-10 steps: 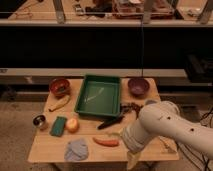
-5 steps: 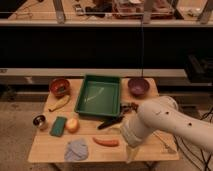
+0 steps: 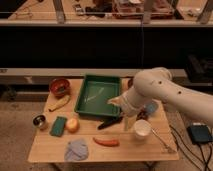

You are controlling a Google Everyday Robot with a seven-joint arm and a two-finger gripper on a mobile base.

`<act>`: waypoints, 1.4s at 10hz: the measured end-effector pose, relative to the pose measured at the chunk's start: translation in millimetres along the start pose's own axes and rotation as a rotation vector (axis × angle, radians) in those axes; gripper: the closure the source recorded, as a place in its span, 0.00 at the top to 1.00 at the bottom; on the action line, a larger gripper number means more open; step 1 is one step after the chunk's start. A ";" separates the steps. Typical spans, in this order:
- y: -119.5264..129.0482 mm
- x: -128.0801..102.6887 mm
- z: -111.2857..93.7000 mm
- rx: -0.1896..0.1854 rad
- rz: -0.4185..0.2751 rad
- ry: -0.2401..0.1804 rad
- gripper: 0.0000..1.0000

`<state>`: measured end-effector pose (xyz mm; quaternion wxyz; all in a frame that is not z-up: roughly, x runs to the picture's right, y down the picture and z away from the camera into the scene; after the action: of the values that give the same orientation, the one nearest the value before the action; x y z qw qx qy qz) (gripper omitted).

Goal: Place fork in table surface

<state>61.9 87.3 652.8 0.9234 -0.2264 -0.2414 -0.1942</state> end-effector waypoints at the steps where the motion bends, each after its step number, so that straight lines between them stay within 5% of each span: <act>1: -20.7 13.0 -2.7 0.013 -0.004 0.028 0.80; 5: -75.9 55.9 -18.4 0.064 0.020 0.158 0.80; 14: -75.1 59.4 -19.5 0.066 0.026 0.163 0.80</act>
<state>81.7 0.7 693.7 0.9494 -0.1825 -0.1687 -0.1920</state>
